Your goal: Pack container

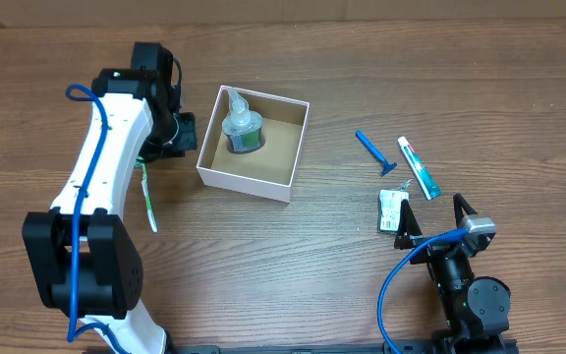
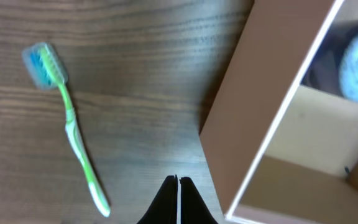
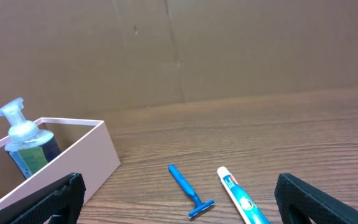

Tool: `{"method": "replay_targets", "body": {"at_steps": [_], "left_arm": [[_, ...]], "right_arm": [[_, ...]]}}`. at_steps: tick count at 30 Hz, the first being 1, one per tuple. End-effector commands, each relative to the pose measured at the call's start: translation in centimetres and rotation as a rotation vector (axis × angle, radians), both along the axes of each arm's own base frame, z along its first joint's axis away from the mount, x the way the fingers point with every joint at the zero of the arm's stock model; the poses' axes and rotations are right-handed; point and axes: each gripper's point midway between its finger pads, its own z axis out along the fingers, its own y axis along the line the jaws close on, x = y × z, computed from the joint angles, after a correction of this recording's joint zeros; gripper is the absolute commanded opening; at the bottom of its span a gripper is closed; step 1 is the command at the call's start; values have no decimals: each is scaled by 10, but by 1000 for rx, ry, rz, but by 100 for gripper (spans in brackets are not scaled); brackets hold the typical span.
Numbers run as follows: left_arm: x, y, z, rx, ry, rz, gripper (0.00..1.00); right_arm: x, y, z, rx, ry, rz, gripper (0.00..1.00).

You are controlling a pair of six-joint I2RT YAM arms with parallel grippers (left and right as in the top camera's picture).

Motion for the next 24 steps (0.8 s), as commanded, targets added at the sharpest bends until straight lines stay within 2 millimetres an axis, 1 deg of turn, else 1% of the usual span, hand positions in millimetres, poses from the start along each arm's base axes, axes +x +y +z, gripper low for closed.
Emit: {"method": "replay_targets", "body": {"at_steps": [1,4,6,9,13,24], "left_arm": [[-7,-6,-19,-17,21,-35,4],[-7,-7,-27,-24,18,-36,4],[-8,-11,-27,-49,19,-39,4],[-10,-25,-25,-125,26,-68,4],[-14,-34,-23,-179,43,-80,4],[-28,-34,-24,-186,97,-91,4]], "right_arm": [[0,-1,-2,-6,-3,-5,100],[0,-1,-2,-6,-4,-5,100],[0,-1,-2,-6,-3,-5,100],[0,-1,-2,-6,-3,-5,100],[0,-1,-2,-6,-4,-5,100],[0,-1,-2,-6,-3,-5,100]]}}
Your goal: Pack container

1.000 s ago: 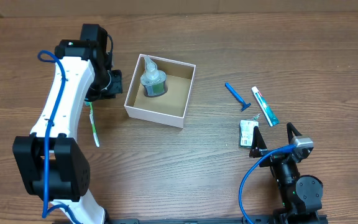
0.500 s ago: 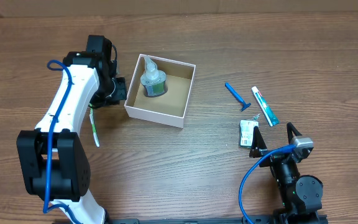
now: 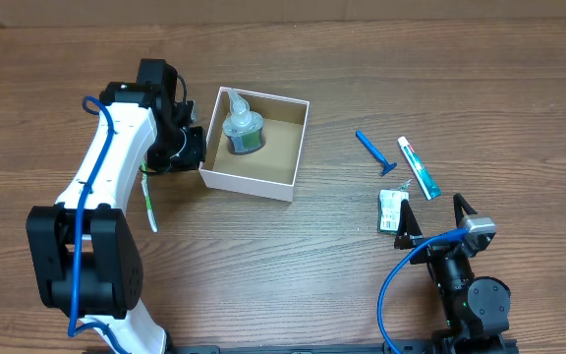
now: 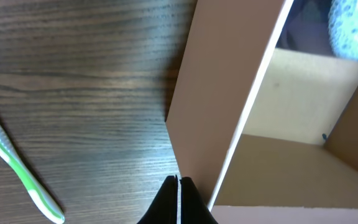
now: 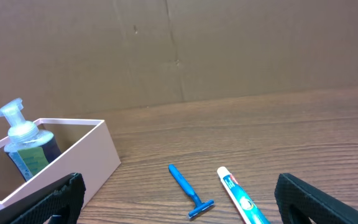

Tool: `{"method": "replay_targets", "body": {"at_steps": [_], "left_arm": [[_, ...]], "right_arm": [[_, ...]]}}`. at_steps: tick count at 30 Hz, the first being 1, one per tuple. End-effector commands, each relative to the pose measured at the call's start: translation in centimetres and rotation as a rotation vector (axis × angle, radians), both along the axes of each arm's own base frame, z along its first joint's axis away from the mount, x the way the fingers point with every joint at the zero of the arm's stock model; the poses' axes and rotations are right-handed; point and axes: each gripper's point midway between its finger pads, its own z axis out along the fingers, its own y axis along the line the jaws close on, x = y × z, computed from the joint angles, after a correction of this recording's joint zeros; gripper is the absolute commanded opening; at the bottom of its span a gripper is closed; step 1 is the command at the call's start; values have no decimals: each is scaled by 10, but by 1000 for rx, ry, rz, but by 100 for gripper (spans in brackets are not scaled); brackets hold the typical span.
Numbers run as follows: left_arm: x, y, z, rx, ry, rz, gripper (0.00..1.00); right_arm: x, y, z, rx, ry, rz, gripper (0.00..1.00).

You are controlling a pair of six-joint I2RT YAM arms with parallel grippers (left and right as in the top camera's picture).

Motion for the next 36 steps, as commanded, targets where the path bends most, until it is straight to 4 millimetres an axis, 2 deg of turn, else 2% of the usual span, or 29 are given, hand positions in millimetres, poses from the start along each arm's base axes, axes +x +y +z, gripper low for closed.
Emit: {"method": "replay_targets", "body": {"at_steps": [1,10,19,23,27,36], "left_arm": [[-8,-8,0,-35,27,-34,4],[-19,-9,0,-40,66,-60,4],[-22,-25,2,-84,64,-107,4],[-21,-24,1,-73,64,-95,4],[-17,-7,-3,27,66,-5,4],[-19,-18,-2,33,65,-37,4]], "right_arm": [[0,-1,-2,-6,-3,-5,100],[0,-1,-2,-6,-3,-5,100],[0,-1,-2,-6,-3,-5,100],[0,-1,-2,-6,-3,-5,100],[0,-1,-2,-6,-3,-5,100],[0,-1,-2,-7,-2,-5,100]]}}
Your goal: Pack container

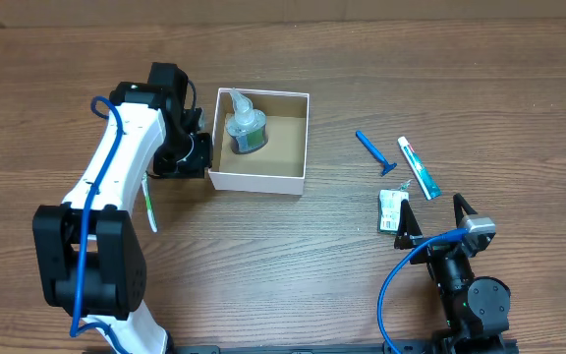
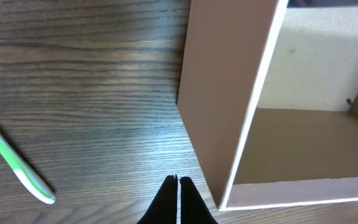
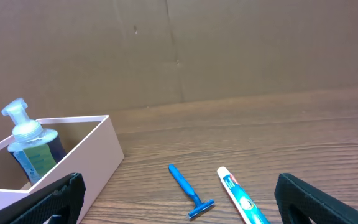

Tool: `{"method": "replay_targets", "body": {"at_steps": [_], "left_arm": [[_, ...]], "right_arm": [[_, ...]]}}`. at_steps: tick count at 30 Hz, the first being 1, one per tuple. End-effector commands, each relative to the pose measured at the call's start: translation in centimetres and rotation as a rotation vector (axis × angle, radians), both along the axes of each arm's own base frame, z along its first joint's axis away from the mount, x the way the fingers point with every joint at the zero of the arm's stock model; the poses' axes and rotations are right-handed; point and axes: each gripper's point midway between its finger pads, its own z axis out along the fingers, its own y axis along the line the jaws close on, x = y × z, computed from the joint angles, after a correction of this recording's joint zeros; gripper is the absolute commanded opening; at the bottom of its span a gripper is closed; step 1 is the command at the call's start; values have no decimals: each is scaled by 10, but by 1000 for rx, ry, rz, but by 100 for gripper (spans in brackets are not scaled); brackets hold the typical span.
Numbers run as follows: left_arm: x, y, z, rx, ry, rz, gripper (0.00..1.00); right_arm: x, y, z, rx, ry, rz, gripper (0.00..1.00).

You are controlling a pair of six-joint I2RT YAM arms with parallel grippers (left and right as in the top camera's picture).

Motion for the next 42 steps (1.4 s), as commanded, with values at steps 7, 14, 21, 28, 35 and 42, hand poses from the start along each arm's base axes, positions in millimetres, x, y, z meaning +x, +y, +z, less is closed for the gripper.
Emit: {"method": "replay_targets", "body": {"at_steps": [7,14,21,28,35,42], "left_arm": [[0,24,18,218,-64,115,4],[-2,5,73,164,-229,89,4],[-8,-65,87,89,-321,-54,4],[10,-105,65,88,-363,-57,4],[26,-103,30,111,-315,-27,4],[35,-94,20,136,-310,-4,4]], "right_arm": [[0,-1,-2,-6,-3,-5,100],[0,-1,-2,-6,-3,-5,100],[0,-1,-2,-6,-3,-5,100],[0,-1,-2,-6,-4,-5,100],[0,-1,-2,-6,-3,-5,100],[0,-1,-2,-6,-3,-5,100]]}}
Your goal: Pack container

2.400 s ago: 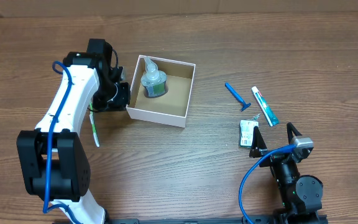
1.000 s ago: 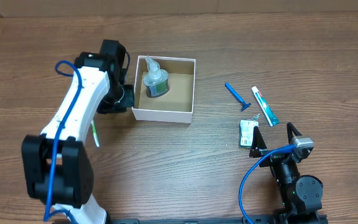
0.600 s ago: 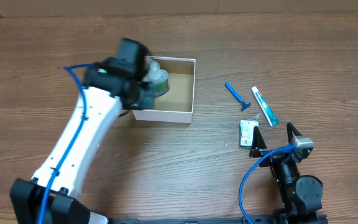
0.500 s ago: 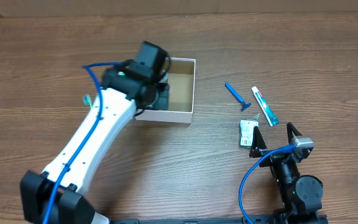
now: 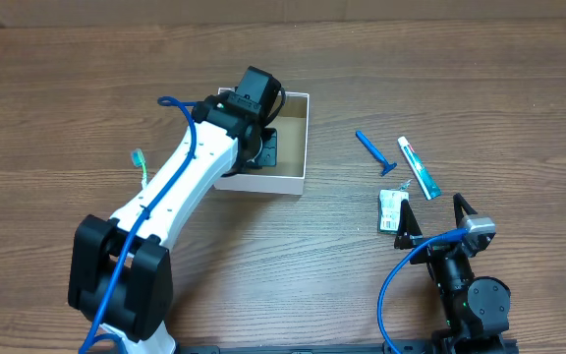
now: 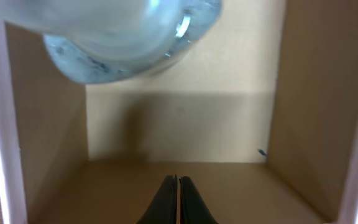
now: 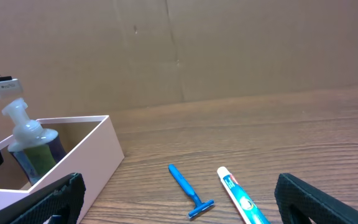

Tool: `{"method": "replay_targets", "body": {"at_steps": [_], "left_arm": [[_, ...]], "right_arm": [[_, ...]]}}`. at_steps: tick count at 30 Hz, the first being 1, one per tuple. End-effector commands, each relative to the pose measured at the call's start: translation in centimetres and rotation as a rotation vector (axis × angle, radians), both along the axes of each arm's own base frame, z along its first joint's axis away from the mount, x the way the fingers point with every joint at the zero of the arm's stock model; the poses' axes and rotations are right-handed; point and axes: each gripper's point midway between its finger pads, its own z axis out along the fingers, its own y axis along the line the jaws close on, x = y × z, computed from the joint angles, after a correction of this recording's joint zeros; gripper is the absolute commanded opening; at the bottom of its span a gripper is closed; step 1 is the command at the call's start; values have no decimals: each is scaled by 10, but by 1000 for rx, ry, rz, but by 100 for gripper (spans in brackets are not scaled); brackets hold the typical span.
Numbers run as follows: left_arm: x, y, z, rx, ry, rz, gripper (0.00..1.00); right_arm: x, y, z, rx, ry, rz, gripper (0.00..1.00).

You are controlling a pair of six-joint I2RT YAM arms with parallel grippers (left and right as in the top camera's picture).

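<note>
The white cardboard box (image 5: 285, 185) stands at mid-table. My left arm reaches over it, hiding the pump bottle from overhead. In the left wrist view my left gripper (image 6: 178, 185) is shut with nothing in it, low inside the box. The clear bottle (image 6: 129, 37) is just ahead of it. The right wrist view shows the bottle (image 7: 28, 138) upright in the box (image 7: 79, 155). A blue razor (image 5: 373, 152), a toothpaste tube (image 5: 419, 167) and a small packet (image 5: 391, 209) lie right of the box. My right gripper (image 5: 430, 209) rests open near the packet.
A green toothbrush (image 5: 141, 163) lies left of the box, its lower half hidden under my left arm. A cardboard wall (image 7: 179, 50) closes off the back of the table. The right arm's base sits at the front right edge.
My left gripper was outside the box against its left wall, and now it is inside the box next to the bottle, still shut. The box and the right arm have not moved.
The box first sat skewed with my shut left gripper to its left, near the toothbrush. Then the gripper was at the box's left wall. Later the box stood squared to the table. Now the gripper is inside it. The right arm stayed still throughout.
</note>
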Motion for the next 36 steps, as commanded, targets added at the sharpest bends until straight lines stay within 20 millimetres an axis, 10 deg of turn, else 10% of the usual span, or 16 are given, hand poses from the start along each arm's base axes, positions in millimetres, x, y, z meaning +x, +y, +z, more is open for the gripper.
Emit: {"method": "replay_targets", "body": {"at_steps": [1,36], "left_arm": [[9,7,-1,19,-17,36,4],[-8,25,-19,109,42,54,4]], "right_arm": [[0,-1,-2,-6,-3,-5,100],[0,-1,-2,-6,-3,-5,100]]}}
